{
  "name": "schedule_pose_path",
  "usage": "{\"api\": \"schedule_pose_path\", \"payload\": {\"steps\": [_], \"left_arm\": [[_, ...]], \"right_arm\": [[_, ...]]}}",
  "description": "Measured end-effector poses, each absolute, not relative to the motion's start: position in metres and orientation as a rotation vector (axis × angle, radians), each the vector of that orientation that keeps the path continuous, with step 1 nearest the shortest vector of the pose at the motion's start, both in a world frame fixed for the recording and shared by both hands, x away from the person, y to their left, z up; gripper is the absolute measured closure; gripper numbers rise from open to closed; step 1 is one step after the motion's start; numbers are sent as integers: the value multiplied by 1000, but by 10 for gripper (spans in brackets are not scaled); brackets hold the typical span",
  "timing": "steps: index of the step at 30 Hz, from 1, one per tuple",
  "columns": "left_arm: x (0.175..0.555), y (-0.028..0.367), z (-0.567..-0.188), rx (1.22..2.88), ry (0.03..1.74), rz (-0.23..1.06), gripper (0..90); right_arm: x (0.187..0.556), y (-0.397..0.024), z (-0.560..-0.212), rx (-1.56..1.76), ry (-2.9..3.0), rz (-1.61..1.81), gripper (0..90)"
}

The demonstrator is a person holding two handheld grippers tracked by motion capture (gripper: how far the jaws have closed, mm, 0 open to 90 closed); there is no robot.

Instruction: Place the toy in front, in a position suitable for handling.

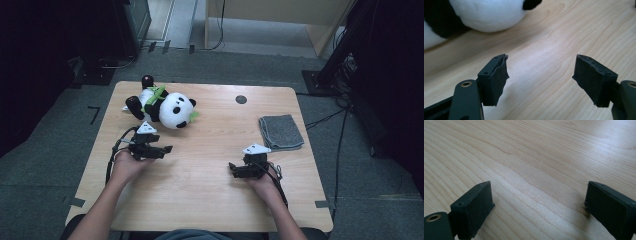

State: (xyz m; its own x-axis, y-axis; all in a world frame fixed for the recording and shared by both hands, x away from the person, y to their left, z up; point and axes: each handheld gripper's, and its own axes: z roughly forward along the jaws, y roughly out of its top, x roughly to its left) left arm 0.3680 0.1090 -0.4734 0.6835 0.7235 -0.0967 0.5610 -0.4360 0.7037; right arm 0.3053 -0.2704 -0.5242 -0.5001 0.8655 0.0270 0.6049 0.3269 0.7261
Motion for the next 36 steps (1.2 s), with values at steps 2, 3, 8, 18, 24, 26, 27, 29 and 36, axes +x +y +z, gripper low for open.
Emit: {"api": "schedule_pose_path", "payload": {"steps": [2, 3, 8, 18, 24, 26, 27, 29, 36], "left_arm": [[371, 109, -470, 2169, 983, 299, 268], [371, 109, -470, 2169, 983, 299, 269], [379, 117, -458, 2140, 999, 291, 290], [403, 122, -417, 2122, 992, 373, 305], [433, 125, -393, 2125, 1023, 418, 308], [437, 125, -391, 2131, 1028, 438, 311], [441, 126, -390, 2140, 1032, 454, 315], [450, 125, -388, 2152, 1042, 458, 320], [480, 117, -386, 2181, 1060, 481, 340]], "right_arm": [[305, -270, -524, 1309, 2232, 981, 76], [305, -270, -524, 1309, 2232, 980, 76], [305, -269, -524, 1308, 2232, 981, 76], [304, -269, -524, 1298, 2237, 983, 76], [304, -269, -524, 1294, 2240, 987, 75], [304, -269, -524, 1292, 2242, 988, 75], [304, -269, -524, 1290, 2245, 988, 75], [304, -269, -524, 1288, 2245, 990, 75], [303, -269, -524, 1279, 2253, 993, 76]]}}
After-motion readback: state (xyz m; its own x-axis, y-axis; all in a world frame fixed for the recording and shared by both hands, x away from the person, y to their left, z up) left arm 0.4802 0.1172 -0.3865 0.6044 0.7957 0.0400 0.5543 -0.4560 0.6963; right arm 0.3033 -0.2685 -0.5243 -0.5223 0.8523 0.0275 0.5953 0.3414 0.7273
